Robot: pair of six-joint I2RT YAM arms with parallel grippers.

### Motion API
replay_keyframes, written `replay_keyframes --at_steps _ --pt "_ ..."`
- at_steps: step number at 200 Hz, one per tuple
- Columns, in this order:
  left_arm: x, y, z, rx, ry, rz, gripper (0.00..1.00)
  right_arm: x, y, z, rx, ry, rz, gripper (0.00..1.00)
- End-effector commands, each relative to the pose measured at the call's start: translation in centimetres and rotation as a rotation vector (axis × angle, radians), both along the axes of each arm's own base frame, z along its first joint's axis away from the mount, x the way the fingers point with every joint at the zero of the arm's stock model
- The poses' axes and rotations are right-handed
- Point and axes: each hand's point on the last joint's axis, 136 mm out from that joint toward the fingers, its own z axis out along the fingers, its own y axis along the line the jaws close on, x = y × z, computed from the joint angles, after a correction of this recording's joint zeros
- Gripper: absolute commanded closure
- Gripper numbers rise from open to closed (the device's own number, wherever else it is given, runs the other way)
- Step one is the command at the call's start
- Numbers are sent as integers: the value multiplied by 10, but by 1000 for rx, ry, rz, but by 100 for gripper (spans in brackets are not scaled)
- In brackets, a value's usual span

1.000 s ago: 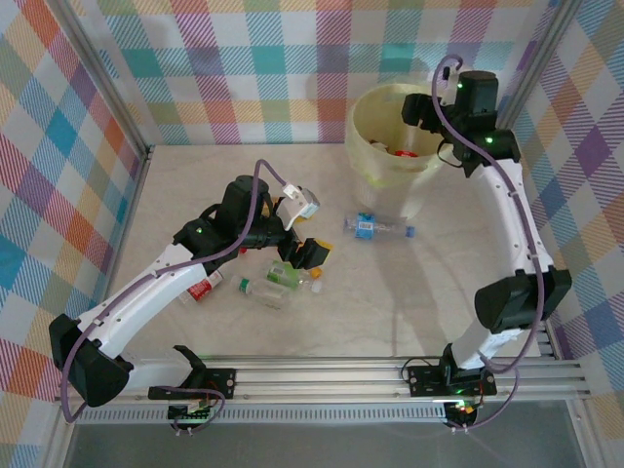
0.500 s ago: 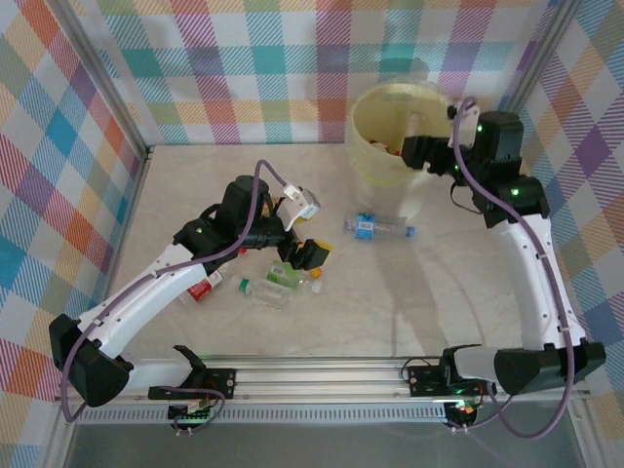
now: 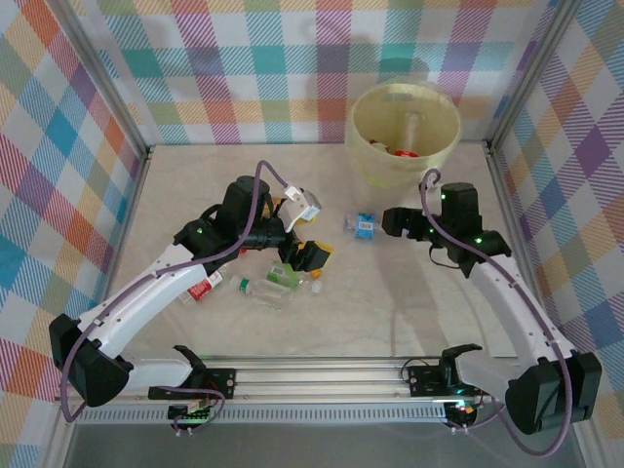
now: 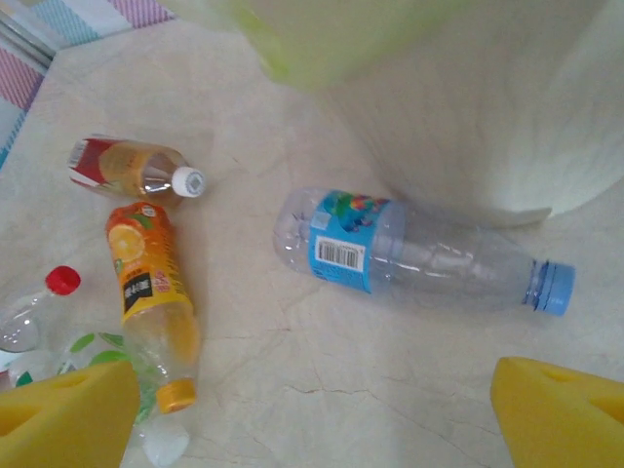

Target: Put the plastic bottles in the bin

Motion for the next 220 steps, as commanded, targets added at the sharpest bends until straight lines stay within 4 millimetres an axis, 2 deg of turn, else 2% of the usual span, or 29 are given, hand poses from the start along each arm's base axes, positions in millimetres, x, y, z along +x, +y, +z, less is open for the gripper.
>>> replay_keyframes --at_steps 1,23,74,132,174,220 --pt "-8 -3 14 -22 -27 -32 0 25 7 2 51 -81 -17 3" --pt "-8 -3 14 -23 -30 -28 0 38 9 -20 59 -69 -30 3" --pt "-6 -4 11 -17 -20 -31 0 65 -10 -64 55 -71 -207 3" --pt "-6 -4 9 -13 -18 -29 0 88 -2 -94 50 -36 -195 4" --pt "-6 -4 9 -11 -18 -30 0 90 4 -107 27 -11 -147 5" --pt "-5 -4 8 -7 -17 -28 0 68 19 -115 20 41 -55 6"
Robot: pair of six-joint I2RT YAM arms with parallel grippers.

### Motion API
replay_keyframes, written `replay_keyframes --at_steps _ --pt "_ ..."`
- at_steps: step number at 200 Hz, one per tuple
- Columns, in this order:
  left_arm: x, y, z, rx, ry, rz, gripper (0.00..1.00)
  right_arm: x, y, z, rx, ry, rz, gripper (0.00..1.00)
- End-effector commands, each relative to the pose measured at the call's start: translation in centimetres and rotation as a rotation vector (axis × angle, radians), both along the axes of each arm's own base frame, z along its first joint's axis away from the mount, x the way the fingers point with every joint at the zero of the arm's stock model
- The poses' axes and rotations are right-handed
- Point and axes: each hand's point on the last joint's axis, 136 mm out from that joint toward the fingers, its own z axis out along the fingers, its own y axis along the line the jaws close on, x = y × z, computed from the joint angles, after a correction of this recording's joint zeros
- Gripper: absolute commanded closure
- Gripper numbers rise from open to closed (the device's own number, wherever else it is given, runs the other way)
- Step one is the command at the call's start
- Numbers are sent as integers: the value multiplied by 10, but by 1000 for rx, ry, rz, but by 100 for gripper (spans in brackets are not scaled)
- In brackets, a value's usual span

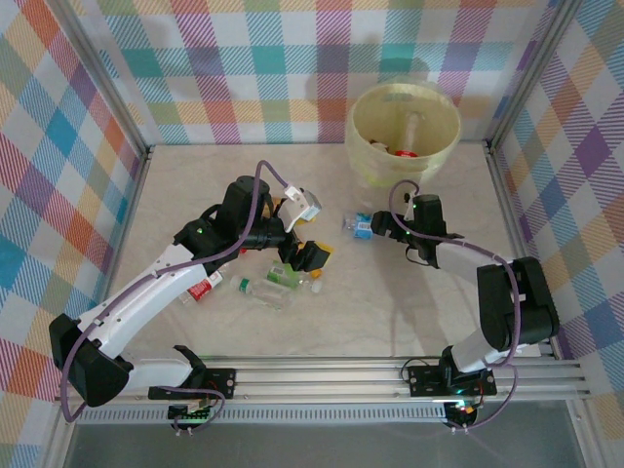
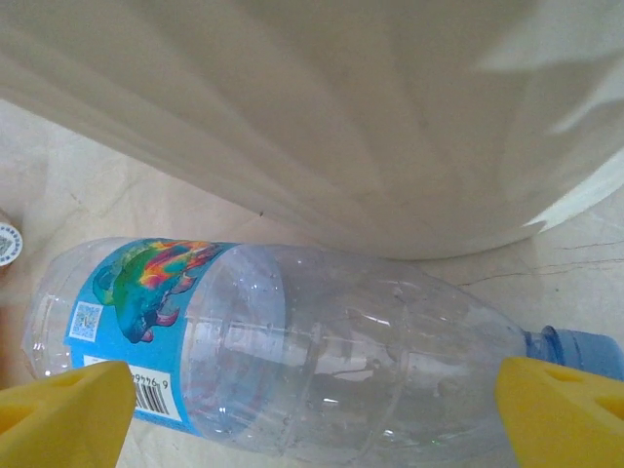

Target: Put the plastic bottles in the bin

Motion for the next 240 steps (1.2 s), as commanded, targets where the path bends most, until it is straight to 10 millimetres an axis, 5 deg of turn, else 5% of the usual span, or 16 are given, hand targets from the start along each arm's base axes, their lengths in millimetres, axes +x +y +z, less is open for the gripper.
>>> replay_keyframes --at_steps 1,70,112,154,240 --pt "-5 -4 8 -7 -17 -28 0 -6 17 11 9 -18 86 6" --pt "-5 -4 9 -5 -23 -23 0 -85 50 24 -65 7 232 6" --pt "-5 -5 8 -6 -14 -30 0 -102 44 38 -148 -10 305 5" --pt "-5 -5 9 -11 -16 -25 0 -94 41 38 -296 -5 391 2" --pt "-5 -5 9 -11 -14 -25 0 -37 41 28 -580 -28 447 0"
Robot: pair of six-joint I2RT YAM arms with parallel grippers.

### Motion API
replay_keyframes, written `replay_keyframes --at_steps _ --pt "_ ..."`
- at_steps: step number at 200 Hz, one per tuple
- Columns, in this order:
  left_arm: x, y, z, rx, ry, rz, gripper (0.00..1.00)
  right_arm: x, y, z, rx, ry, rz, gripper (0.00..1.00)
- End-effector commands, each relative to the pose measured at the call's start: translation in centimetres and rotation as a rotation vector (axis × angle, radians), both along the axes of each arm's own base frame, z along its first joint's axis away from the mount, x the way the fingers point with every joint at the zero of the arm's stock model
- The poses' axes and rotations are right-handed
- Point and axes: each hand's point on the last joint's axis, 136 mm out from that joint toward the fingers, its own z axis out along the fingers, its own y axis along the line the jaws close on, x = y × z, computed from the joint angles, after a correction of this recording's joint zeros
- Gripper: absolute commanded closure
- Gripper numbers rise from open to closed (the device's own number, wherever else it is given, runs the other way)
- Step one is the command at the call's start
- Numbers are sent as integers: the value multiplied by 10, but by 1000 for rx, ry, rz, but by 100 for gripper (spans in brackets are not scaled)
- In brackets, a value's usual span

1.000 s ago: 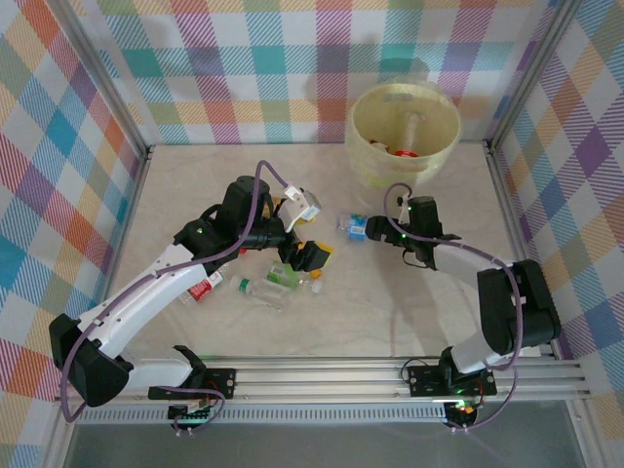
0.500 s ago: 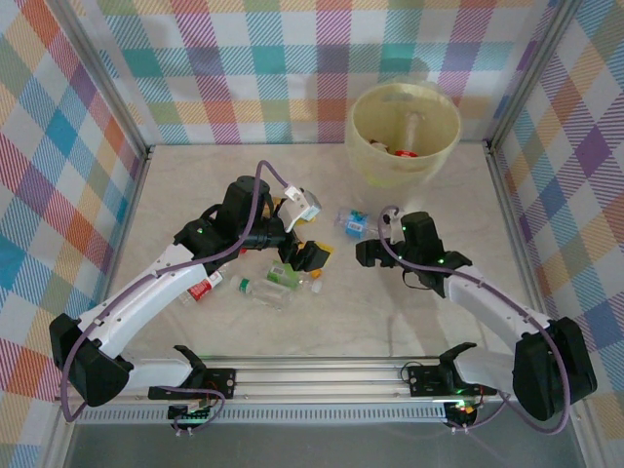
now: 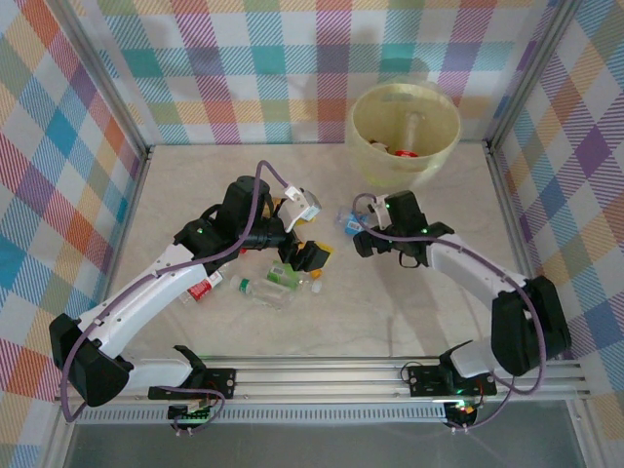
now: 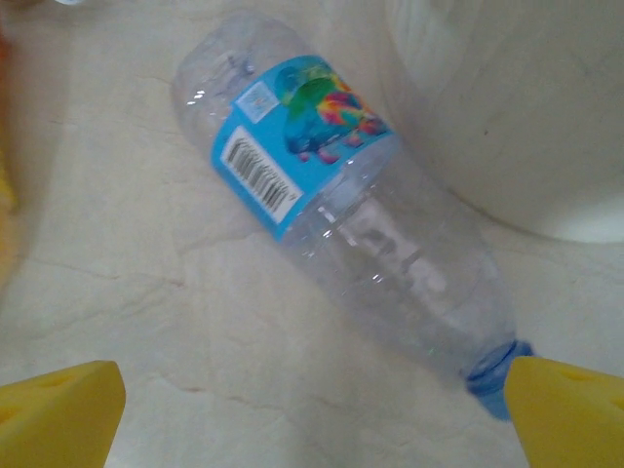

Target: Put the plastic bottles in the bin

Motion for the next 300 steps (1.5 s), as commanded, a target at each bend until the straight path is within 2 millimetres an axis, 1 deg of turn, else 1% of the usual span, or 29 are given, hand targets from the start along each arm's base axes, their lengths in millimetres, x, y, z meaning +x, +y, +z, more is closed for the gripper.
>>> replay_keyframes --at_steps 1,21,34,53,65,92,116,142,166,185,198,227,262,300 --pt "-6 -5 10 -15 -16 -28 0 13 0 -3 -113 -31 54 0" --pt "-6 -5 10 -13 -15 -29 0 20 5 -13 -171 -44 84 0" --pt "-6 -4 10 -12 -19 -27 0 23 9 -25 -213 -49 108 0" --pt "-6 -4 10 -12 -17 -28 0 30 12 -35 -276 -81 125 0" --pt "-6 -4 10 -12 -18 -27 0 35 14 -37 -298 -98 135 0" --pt "-6 -4 10 -11 -18 -28 0 46 16 -36 -345 -130 145 0" --pt "-6 -4 9 -9 -19 -26 0 52 20 -39 -362 -118 161 0" --pt "-5 -3 9 -7 -20 -25 0 52 30 -43 -350 -90 191 0" --pt "-6 -4 10 -8 -21 -26 0 49 43 -46 -333 -58 234 0" --pt "-5 -4 9 -5 -18 -26 0 44 56 -50 -339 -33 279 0" --pt "-5 -3 10 -5 -21 -25 0 42 61 -53 -340 -14 292 0" --pt "-5 -4 9 -6 -21 -25 0 44 65 -61 -330 13 280 0" --pt "-5 -4 9 -5 -20 -27 0 36 73 -69 -293 87 294 6" --pt "-5 -4 8 -5 -15 -28 0 28 73 -82 -282 161 291 13"
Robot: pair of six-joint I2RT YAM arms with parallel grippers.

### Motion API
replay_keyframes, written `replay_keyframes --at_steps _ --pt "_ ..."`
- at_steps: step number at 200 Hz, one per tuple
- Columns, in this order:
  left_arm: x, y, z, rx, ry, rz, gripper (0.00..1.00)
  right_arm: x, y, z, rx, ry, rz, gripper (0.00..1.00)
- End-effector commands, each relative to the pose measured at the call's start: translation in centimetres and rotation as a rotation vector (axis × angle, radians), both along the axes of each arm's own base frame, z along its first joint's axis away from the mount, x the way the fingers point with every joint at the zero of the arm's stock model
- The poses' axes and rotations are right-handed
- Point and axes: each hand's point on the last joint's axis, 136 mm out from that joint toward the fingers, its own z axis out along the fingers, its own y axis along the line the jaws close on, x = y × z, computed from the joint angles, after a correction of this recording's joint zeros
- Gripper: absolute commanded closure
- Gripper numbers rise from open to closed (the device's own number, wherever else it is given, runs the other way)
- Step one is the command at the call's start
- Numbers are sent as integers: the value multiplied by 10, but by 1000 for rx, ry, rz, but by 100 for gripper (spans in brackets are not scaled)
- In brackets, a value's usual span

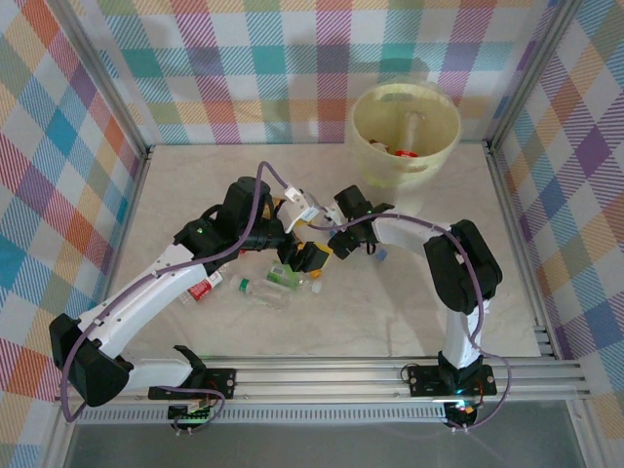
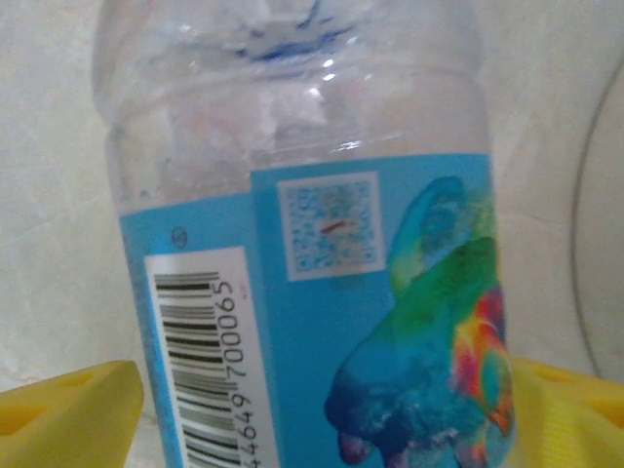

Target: Put the plastic bottles in the bin

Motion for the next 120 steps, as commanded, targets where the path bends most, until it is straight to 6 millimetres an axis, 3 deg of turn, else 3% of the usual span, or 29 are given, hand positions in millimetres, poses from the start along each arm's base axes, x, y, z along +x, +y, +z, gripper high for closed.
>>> replay_keyframes --at_steps 1,57,120 --pt "-5 -8 14 -29 -29 -42 0 -9 7 -7 19 75 -8 14" --pt "-5 -7 15 -29 -34 -38 0 -8 8 -2 42 66 -41 30" --pt "-3 -4 20 -41 -59 -11 0 -17 16 51 213 4 -79 34"
